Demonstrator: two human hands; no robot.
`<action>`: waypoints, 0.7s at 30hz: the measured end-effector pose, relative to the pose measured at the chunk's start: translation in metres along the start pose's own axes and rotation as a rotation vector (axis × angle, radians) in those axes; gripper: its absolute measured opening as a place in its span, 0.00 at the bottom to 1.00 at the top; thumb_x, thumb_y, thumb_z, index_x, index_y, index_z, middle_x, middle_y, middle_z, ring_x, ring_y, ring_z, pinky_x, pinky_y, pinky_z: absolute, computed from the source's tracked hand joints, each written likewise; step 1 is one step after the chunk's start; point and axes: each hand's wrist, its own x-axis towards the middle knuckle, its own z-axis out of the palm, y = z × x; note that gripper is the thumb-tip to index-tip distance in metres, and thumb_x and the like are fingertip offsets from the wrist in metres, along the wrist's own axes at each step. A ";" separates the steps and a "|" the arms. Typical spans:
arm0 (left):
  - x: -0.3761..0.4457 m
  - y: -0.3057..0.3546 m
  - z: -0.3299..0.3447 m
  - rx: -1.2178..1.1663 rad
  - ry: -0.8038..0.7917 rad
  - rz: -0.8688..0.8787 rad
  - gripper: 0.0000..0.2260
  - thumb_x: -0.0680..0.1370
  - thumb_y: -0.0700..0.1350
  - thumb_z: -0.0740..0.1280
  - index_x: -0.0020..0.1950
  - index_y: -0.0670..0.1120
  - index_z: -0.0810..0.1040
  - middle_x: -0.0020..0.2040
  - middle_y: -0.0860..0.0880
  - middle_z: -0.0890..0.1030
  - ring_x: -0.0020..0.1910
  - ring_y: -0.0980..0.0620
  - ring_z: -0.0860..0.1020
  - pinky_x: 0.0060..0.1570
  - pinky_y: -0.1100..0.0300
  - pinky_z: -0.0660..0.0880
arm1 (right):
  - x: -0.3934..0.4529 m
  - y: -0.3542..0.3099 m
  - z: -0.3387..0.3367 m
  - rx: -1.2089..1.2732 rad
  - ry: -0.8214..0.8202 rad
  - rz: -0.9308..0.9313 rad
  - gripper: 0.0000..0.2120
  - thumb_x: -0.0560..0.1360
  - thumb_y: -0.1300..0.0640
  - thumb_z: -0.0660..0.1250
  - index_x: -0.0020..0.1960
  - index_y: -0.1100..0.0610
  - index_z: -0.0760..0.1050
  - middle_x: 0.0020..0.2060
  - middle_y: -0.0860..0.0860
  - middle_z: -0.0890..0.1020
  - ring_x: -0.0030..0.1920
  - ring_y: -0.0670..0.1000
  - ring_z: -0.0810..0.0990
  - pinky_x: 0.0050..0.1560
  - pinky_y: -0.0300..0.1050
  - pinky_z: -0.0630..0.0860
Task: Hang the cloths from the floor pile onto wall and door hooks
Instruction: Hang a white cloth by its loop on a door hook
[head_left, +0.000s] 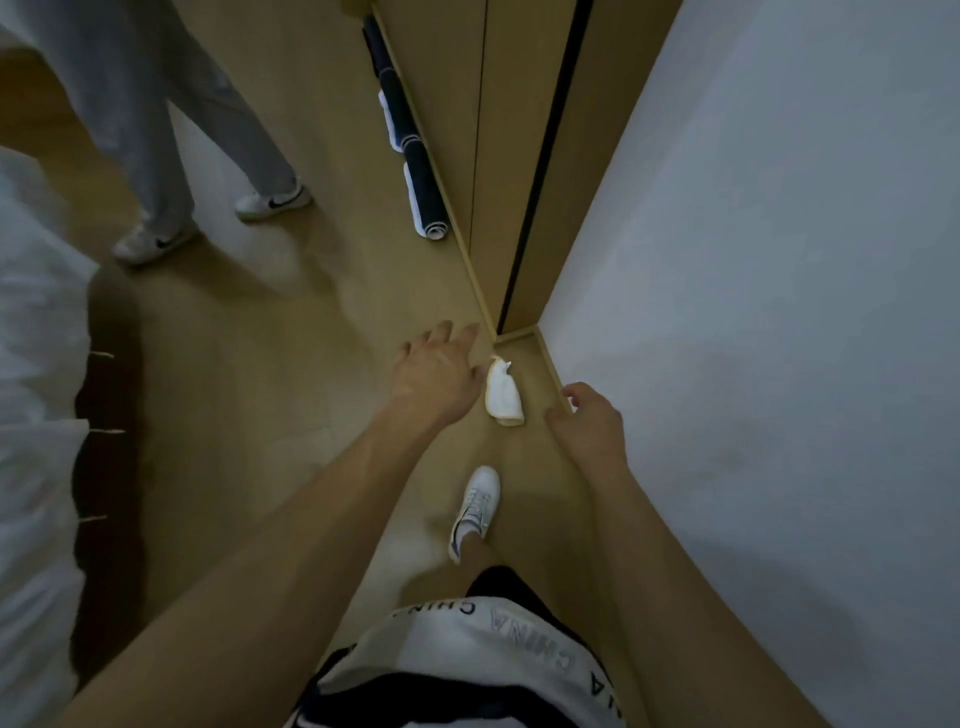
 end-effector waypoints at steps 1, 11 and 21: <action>0.017 -0.003 0.006 0.016 -0.026 -0.005 0.26 0.80 0.59 0.58 0.77 0.55 0.58 0.77 0.46 0.62 0.73 0.43 0.64 0.70 0.45 0.60 | 0.016 -0.002 0.004 0.000 -0.019 0.015 0.22 0.76 0.51 0.65 0.68 0.57 0.70 0.64 0.55 0.76 0.63 0.55 0.74 0.62 0.47 0.70; 0.144 -0.041 0.101 0.134 -0.232 0.076 0.26 0.80 0.57 0.58 0.77 0.54 0.57 0.76 0.45 0.62 0.72 0.41 0.65 0.69 0.46 0.60 | 0.145 0.012 0.059 -0.092 -0.051 0.102 0.17 0.75 0.52 0.65 0.60 0.58 0.75 0.57 0.56 0.79 0.57 0.57 0.77 0.55 0.45 0.72; 0.238 -0.100 0.264 0.127 -0.334 0.266 0.26 0.80 0.55 0.60 0.77 0.53 0.58 0.77 0.45 0.62 0.73 0.41 0.64 0.70 0.45 0.59 | 0.244 0.090 0.185 -0.104 -0.093 0.218 0.19 0.77 0.55 0.65 0.66 0.58 0.72 0.61 0.56 0.77 0.61 0.56 0.76 0.61 0.50 0.73</action>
